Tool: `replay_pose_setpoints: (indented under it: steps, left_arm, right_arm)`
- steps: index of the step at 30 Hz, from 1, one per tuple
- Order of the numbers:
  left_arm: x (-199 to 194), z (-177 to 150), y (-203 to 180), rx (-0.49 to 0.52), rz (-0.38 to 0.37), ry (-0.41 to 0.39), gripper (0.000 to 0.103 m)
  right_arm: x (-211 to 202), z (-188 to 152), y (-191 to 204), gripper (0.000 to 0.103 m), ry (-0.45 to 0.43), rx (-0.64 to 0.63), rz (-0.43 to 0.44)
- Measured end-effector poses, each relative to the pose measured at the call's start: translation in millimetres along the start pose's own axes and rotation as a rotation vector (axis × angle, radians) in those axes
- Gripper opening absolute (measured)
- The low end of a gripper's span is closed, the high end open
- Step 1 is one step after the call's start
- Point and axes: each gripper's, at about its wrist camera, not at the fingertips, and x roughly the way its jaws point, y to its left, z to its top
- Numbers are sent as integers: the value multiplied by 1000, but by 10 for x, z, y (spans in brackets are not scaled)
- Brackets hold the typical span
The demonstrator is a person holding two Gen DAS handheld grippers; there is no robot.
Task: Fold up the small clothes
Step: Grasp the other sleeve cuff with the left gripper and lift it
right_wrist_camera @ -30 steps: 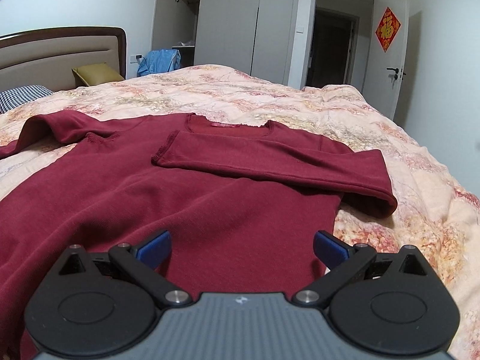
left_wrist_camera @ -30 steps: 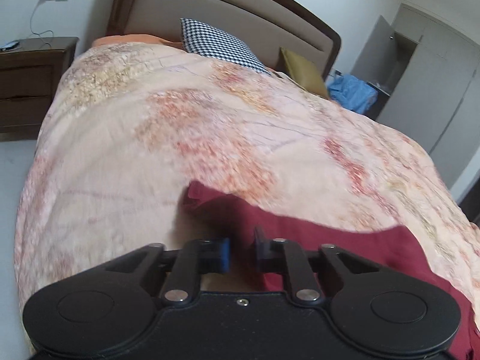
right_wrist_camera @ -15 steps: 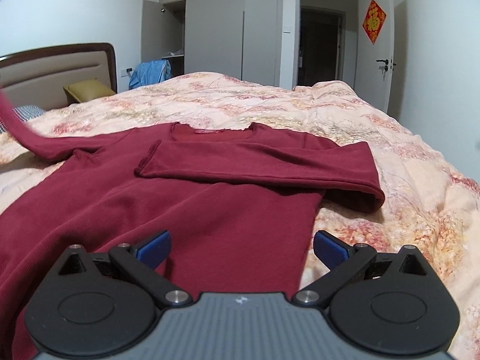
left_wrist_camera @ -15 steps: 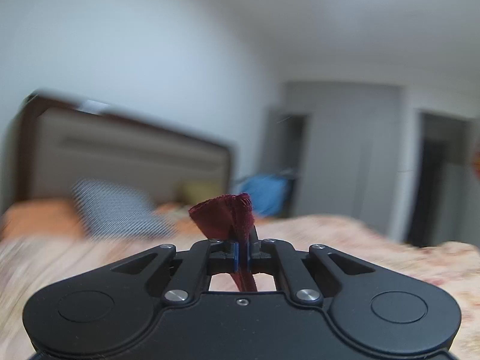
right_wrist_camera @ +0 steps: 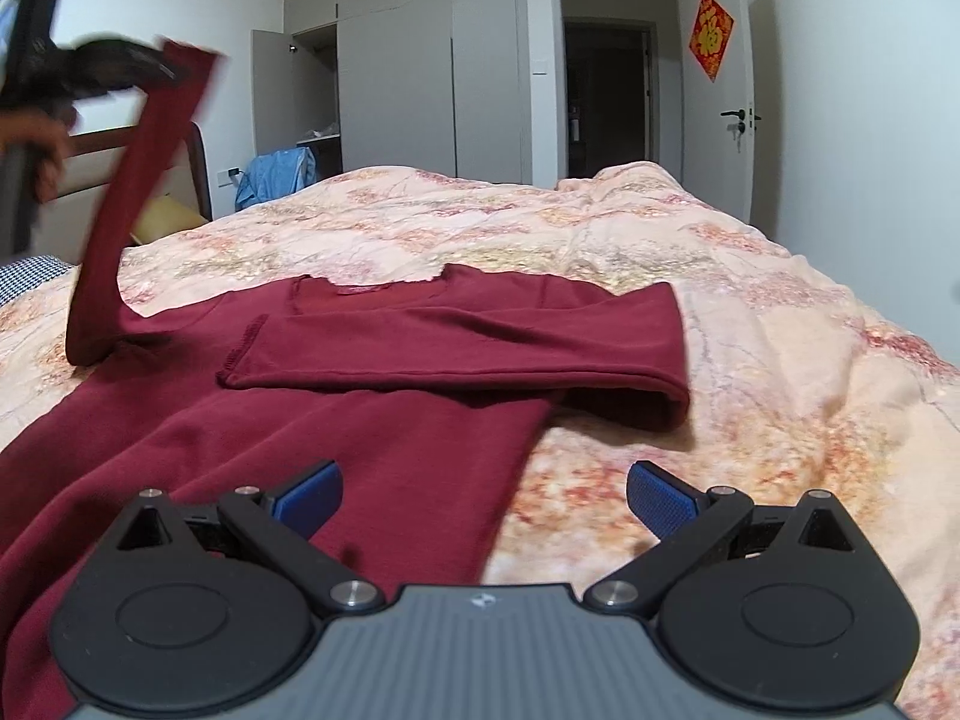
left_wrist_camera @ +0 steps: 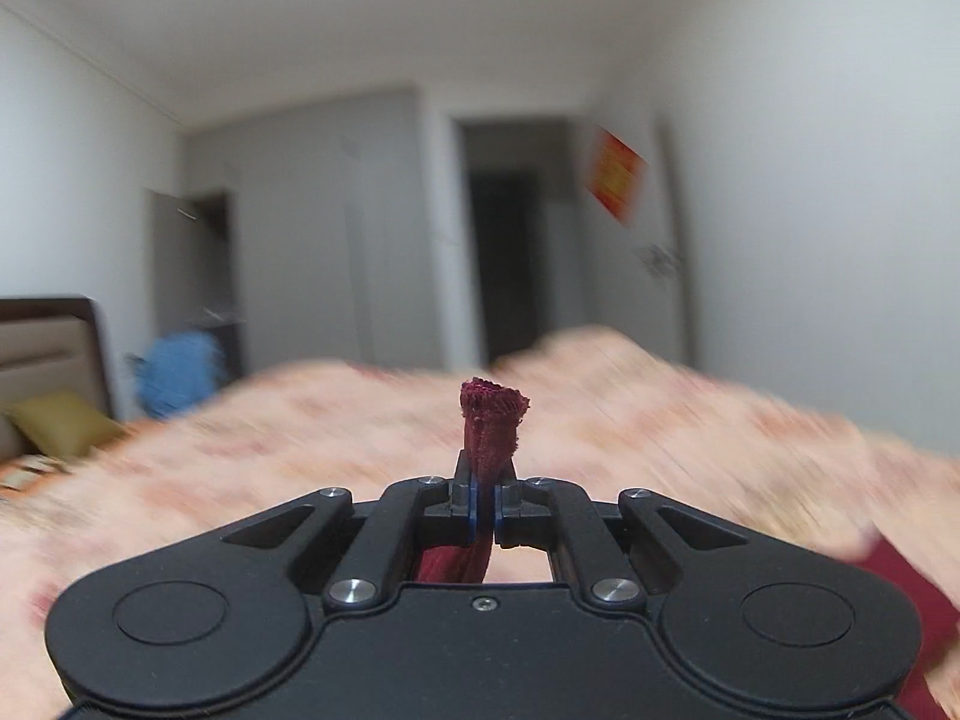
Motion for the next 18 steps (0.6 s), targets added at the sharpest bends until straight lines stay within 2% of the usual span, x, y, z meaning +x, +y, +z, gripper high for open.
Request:
replay_pose_setpoints:
  steps: [4,7,9,11,12,14,17,18]
  left_arm:
    - [253,-621,-426,38,-106,153,4]
    - [349,-940,-523,34,-145,232,5]
    - [393,-1016,-552,9,-172,270,16]
    - [352,-993,-518,-27,-199,292,39]
    - [329,-969,-471,-48,-214,292,45]
    - [199,-896,-354,-87,-222,286,71]
    - [-9,-741,-183,-111,-197,263,90]
    - [-77,-723,-117,-105,-184,260,93]
  right_arm:
    - [-11,-51,-160,103,16,20,-24]
    - [-6,-87,-269,103,31,56,-33]
    - [-11,-105,-325,103,35,77,-34]
    - [-9,-118,-361,103,36,91,-36]
    - [1,-121,-373,103,39,94,-37]
    - [27,-116,-367,103,45,91,-42]
    - [60,-67,-321,103,40,75,-38]
    - [73,-32,-296,103,33,69,-36]
